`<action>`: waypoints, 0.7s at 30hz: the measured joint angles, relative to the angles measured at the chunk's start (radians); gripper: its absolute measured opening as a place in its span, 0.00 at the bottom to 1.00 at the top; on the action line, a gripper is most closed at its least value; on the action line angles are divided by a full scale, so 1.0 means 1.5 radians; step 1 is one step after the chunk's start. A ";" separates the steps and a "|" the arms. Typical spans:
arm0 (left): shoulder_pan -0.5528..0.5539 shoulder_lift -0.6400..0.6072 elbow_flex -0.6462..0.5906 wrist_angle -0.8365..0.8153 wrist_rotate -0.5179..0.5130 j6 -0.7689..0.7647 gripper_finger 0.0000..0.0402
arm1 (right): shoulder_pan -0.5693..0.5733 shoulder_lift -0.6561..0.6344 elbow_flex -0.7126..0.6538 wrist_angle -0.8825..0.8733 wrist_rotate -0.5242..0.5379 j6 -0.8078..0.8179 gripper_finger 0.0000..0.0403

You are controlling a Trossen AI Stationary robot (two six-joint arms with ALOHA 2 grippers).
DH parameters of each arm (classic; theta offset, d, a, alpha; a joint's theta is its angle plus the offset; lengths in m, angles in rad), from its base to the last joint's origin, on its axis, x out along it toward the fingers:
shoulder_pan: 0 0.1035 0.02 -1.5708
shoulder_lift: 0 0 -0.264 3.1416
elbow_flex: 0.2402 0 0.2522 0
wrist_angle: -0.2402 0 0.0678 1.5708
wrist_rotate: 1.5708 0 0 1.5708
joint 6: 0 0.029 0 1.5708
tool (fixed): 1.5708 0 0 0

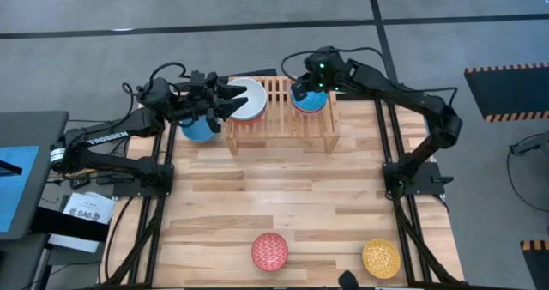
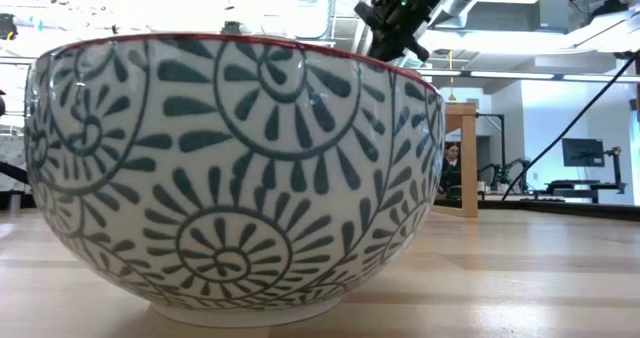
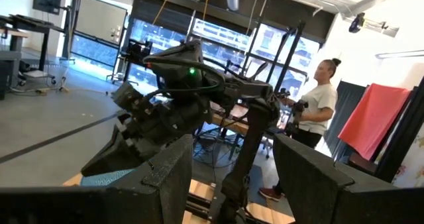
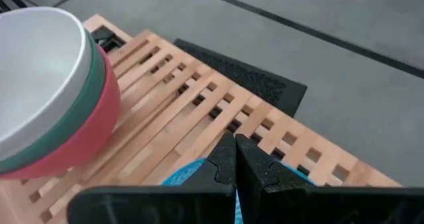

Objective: Place and stack bowls onto a shelf
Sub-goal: Stack the small light blue bowl on top of the small blue bowl on the shelf, then stack the small yellow bowl on top of the small light blue bowl on the shelf

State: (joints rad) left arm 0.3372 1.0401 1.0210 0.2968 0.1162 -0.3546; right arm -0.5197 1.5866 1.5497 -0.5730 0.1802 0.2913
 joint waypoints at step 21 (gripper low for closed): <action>0.000 0.000 0.000 0.000 0.002 0.004 0.48 | -0.003 -0.075 0.001 0.036 -0.006 -0.065 0.05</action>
State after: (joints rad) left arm 0.3374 1.0401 1.0210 0.2962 0.1188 -0.3485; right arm -0.5240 1.4737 1.5513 -0.5196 0.1710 0.1940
